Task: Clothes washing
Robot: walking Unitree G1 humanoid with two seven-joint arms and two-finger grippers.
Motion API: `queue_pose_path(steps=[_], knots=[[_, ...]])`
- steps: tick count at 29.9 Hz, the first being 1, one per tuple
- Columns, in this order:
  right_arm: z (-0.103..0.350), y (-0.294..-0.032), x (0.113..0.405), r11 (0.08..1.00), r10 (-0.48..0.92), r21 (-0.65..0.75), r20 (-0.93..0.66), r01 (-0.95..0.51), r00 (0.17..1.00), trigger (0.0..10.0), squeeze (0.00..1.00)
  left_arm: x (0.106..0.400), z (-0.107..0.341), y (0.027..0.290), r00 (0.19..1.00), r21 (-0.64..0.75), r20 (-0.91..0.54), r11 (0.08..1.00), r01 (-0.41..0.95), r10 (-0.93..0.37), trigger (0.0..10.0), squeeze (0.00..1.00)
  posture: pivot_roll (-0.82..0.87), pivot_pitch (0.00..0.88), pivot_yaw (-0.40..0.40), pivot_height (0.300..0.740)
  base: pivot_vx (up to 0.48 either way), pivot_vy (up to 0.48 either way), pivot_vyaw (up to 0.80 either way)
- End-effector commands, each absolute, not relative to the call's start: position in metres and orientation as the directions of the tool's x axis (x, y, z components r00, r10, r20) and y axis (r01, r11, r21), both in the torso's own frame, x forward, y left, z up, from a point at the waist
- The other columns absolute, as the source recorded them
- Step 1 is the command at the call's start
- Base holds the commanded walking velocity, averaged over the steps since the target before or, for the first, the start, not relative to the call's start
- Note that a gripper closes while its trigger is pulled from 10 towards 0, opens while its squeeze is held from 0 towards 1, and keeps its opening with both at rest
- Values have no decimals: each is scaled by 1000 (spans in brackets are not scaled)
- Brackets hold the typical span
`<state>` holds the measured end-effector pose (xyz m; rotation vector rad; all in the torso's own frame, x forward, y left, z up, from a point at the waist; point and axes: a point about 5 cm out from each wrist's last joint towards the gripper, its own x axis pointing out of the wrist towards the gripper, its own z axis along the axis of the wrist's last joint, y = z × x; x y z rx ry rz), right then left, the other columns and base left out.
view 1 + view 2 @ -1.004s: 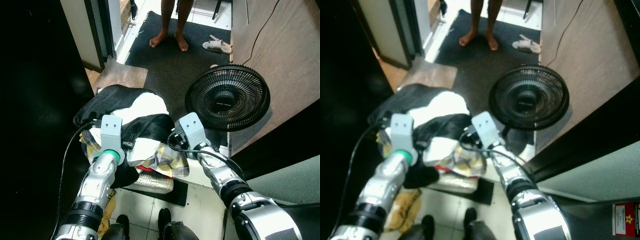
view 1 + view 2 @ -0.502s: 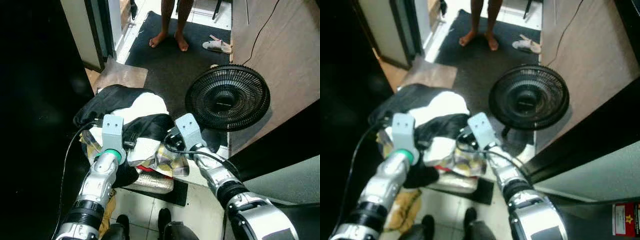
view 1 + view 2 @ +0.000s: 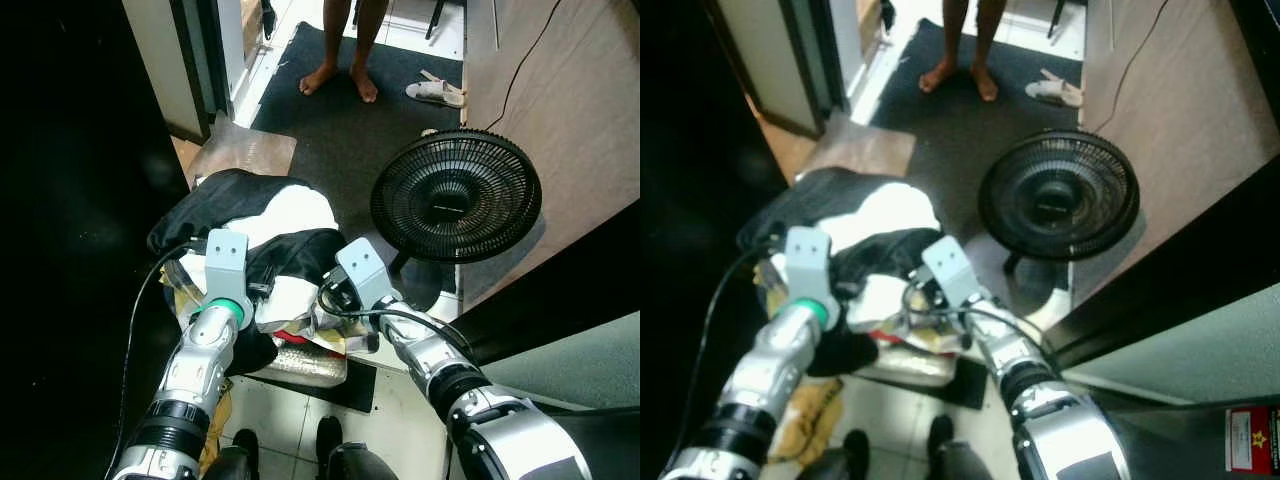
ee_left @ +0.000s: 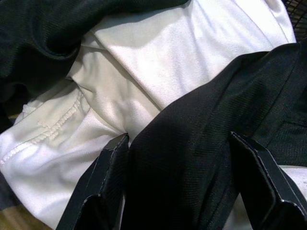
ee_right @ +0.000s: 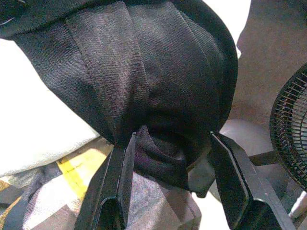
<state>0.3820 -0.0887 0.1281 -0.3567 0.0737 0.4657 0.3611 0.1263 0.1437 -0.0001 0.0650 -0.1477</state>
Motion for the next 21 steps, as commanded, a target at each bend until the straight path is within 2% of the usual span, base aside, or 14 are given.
queue_pose_path(steps=[1,5,9,15,16,21], knots=[[107,-94,374,849,430,-224,-232,-478,873,10000,0,356,131,126,982,-4,-111,988,152,-152,10000,0,60,408,-22,740,0,0,0],[107,-94,374,856,443,-178,-230,-485,867,10000,0,356,130,126,982,-5,-112,988,153,-152,10000,0,60,408,-23,740,0,0,0],[105,-95,373,880,444,-71,-228,-470,866,10000,0,356,130,126,982,-5,-112,989,151,-150,10000,0,62,410,-24,740,0,0,0],[105,-95,373,884,451,-24,-226,-467,864,10000,0,356,130,126,982,-4,-112,989,150,-150,10000,0,65,412,-24,740,0,0,0],[102,-90,371,860,508,79,-238,-505,828,10000,0,355,130,127,983,-3,-114,989,148,-147,10000,0,69,417,-25,740,0,0,0],[96,-89,367,841,537,102,-268,-531,800,10000,0,355,129,128,983,-3,-115,989,145,-144,10000,0,70,418,-27,740,0,0,0]])
